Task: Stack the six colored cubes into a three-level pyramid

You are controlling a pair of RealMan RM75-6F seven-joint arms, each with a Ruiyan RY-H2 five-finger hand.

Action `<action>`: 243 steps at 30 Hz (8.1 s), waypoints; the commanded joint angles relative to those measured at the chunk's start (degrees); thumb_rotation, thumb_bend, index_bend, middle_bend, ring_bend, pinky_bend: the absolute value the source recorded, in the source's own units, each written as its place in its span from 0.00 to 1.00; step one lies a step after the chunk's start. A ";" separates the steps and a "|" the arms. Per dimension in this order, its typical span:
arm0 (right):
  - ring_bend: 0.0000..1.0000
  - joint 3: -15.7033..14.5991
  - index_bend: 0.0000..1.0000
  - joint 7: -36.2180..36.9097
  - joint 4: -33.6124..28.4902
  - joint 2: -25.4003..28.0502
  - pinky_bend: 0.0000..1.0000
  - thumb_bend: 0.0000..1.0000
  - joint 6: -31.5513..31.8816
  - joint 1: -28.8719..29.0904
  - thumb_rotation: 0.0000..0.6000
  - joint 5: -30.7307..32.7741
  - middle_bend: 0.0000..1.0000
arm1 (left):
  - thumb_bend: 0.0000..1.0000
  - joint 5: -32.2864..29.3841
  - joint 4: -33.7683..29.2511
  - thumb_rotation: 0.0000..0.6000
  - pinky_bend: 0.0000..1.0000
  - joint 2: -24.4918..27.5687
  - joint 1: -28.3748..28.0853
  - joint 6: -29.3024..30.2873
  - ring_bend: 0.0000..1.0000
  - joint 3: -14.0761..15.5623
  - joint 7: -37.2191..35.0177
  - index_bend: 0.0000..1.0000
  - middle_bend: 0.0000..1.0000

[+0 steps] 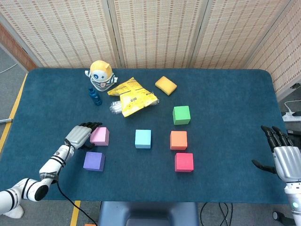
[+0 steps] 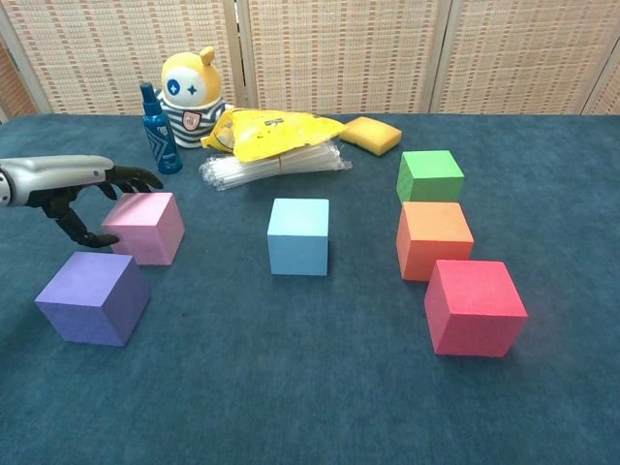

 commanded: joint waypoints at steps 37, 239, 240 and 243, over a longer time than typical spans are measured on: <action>0.18 -0.03 0.06 2.64 1.55 0.83 0.29 0.16 0.92 -1.43 1.00 1.74 0.22 | 0.37 -7.31 -0.59 1.00 0.41 -9.91 -9.23 0.35 0.38 -2.71 8.06 0.36 0.39; 0.48 6.65 0.52 -29.07 5.05 -29.88 0.59 0.17 -34.97 46.20 1.00 49.25 0.48 | 0.37 16.11 -13.61 1.00 0.19 15.27 13.30 28.34 0.00 4.24 -11.88 0.11 0.09; 0.48 6.66 0.52 -29.00 5.06 -29.79 0.59 0.17 -35.03 46.22 1.00 49.27 0.48 | 0.37 16.12 -13.58 1.00 0.19 15.23 13.27 28.27 0.00 4.21 -11.85 0.11 0.09; 0.48 6.67 0.52 -28.91 5.29 -29.67 0.59 0.17 -35.09 46.34 1.00 49.26 0.48 | 0.37 16.02 -13.79 1.00 0.19 15.22 13.18 28.08 0.00 4.03 -11.62 0.11 0.09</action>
